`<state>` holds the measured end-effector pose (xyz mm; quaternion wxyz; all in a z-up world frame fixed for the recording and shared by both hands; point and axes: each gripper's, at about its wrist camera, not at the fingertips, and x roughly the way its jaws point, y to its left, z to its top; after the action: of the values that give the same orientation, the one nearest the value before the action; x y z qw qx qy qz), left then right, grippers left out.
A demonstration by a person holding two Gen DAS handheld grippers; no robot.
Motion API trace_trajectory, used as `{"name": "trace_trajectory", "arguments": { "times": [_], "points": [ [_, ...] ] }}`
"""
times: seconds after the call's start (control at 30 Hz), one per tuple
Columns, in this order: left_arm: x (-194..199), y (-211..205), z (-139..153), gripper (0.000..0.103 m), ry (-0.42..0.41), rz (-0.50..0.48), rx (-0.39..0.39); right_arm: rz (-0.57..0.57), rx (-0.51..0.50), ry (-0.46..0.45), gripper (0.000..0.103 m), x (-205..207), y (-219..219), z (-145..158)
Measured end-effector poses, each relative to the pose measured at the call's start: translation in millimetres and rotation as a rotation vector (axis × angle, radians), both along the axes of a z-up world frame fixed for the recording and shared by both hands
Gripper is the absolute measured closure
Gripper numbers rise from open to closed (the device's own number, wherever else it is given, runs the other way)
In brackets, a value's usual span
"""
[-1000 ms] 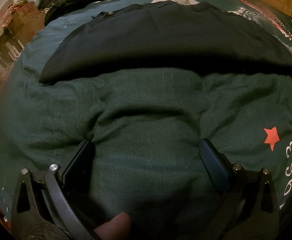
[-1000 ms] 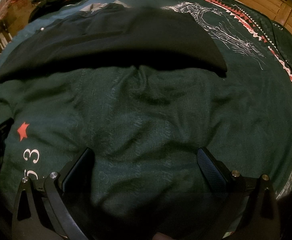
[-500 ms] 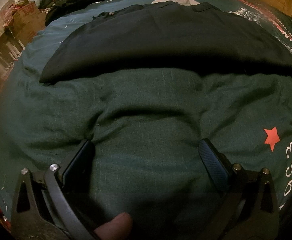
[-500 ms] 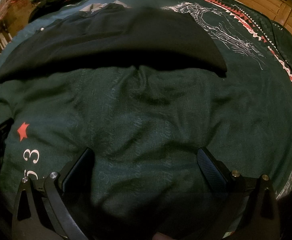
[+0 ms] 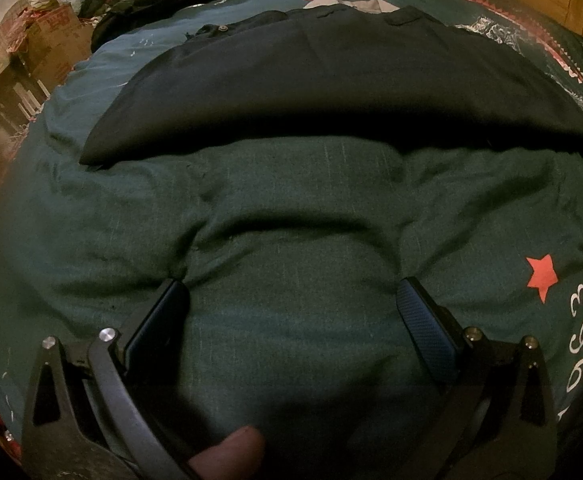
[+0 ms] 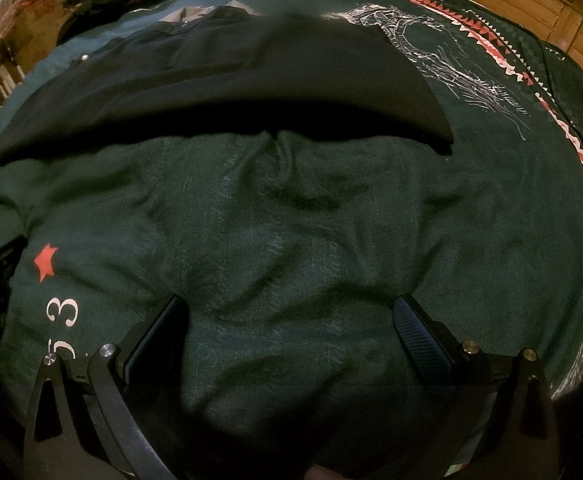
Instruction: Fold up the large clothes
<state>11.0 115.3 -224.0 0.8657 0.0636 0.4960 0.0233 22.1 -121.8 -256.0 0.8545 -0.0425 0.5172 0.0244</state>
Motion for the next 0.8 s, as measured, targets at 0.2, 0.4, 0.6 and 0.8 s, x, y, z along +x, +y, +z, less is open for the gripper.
{"name": "trace_trajectory", "arguments": {
  "times": [0.2,0.4,0.6,0.8],
  "points": [
    [0,0,0,0.000,0.001,0.000,0.000,0.004,-0.002,0.002,0.000,1,0,-1],
    [2,3,4,0.000,0.017,-0.004,-0.012,0.010,-0.003,0.005,0.000,2,0,-1],
    [7,6,12,0.000,0.046,0.014,-0.030,0.014,-0.017,0.007,0.000,2,2,-2],
    [10,33,28,0.000,-0.013,0.109,-0.034,0.020,-0.023,0.006,0.000,1,4,-3]
  ]
}}
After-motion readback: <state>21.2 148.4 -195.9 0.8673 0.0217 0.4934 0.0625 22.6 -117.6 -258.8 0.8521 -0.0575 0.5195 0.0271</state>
